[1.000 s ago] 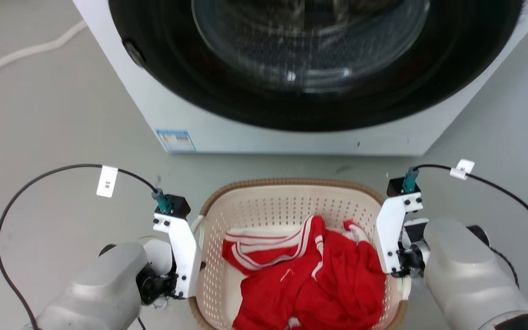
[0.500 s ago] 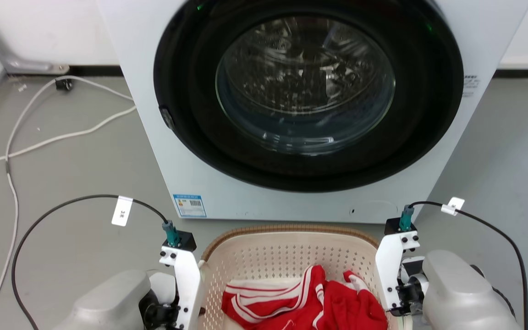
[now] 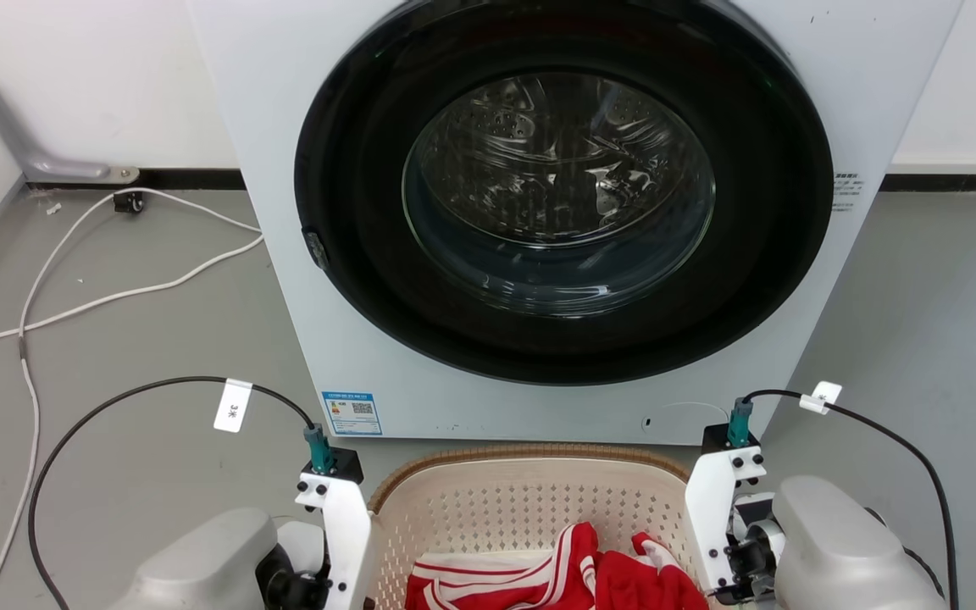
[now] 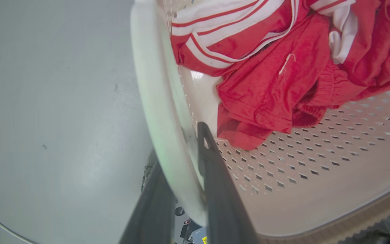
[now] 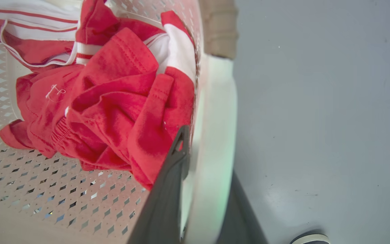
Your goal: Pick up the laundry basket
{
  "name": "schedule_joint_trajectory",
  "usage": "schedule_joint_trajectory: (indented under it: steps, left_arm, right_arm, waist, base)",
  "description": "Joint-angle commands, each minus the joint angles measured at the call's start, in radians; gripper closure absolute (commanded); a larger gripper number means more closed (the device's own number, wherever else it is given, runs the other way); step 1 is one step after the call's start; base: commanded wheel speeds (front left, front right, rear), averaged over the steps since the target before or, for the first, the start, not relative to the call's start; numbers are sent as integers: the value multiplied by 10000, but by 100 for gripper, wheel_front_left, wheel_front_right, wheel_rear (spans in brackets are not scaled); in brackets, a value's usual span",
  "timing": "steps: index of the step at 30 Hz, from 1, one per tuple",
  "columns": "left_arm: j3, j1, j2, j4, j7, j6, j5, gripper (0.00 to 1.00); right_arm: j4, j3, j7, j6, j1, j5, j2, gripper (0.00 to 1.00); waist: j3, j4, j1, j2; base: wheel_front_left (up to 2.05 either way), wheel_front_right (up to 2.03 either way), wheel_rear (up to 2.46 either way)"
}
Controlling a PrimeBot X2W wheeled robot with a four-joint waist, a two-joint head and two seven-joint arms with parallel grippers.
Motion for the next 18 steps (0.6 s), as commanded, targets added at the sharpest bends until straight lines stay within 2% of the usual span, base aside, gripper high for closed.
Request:
schedule_joint_trajectory:
  steps: [1,18]
  left_arm:
    - [-21,70,136,0,58,-19,0,100]
    - [-30,-195,145,21,641,-21,-86,100]
  right_arm:
    - [-67,85,20,4,-25,-17,-152,100]
    - [-69,526,272,4,-275,400,-144,100]
  waist:
    - [-34,-7,2,0]
    - [-92,-50,2,0]
  base:
    - [0,0,0]
    - [0,0,0]
